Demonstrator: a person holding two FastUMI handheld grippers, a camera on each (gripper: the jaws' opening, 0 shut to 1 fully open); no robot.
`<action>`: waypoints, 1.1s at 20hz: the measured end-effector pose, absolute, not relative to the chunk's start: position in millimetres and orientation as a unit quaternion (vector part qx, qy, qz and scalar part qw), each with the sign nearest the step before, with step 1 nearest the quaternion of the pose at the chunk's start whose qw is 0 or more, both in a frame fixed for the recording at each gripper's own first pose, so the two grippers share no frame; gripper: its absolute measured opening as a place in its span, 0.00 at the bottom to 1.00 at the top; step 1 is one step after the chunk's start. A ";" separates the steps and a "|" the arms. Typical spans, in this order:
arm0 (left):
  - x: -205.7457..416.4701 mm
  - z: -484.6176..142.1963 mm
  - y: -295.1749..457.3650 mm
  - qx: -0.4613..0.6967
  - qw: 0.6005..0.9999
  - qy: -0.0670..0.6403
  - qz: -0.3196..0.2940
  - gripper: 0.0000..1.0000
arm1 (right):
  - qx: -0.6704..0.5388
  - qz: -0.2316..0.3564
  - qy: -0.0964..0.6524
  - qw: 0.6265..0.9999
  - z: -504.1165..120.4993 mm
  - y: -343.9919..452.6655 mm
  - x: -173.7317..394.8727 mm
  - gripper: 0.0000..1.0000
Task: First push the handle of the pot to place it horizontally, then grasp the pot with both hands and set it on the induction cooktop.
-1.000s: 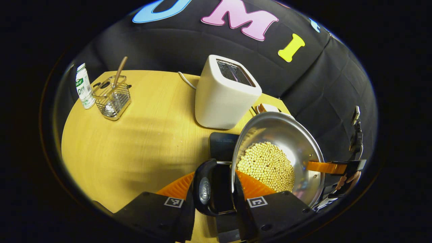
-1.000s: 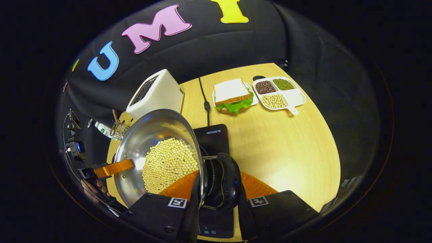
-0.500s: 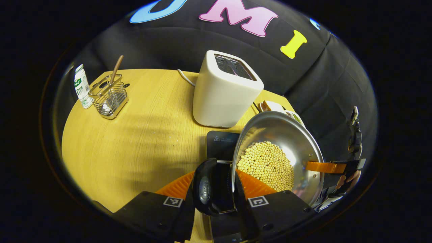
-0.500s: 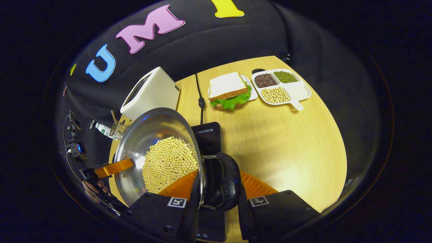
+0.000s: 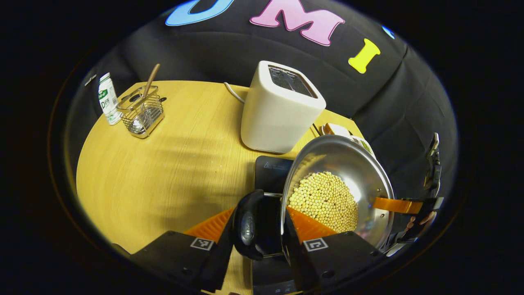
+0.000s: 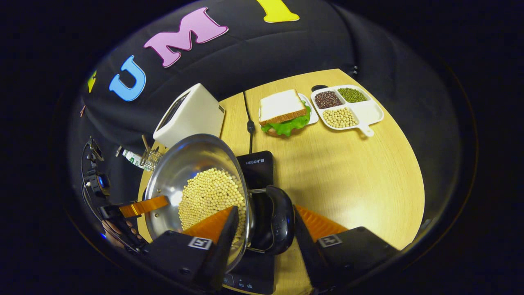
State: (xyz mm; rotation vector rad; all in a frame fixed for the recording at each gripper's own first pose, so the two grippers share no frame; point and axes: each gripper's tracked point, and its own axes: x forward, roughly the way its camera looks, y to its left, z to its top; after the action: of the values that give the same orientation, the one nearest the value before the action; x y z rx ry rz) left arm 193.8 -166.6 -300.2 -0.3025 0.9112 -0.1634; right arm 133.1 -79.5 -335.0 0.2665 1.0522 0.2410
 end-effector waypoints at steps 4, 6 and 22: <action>188.7 -269.8 -153.5 -0.136 0.903 0.403 -0.064 0.96 | 0.128 0.105 0.453 0.876 -304.1 -87.1 136.0 0.99; 182.1 -245.5 -152.8 -0.132 0.915 0.376 -0.070 0.96 | 0.107 0.101 0.421 0.895 -281.9 -93.5 137.6 0.99; 77.8 14.2 -70.3 -0.058 0.996 0.068 0.006 0.95 | 0.061 0.051 0.083 0.993 -1.5 -103.8 87.2 0.98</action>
State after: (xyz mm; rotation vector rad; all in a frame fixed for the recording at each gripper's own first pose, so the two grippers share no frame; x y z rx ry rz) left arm 77.8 -70.3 14.2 -0.1169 0.1358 0.0120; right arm 87.2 -103.8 -1.5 0.1232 0.1660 0.1025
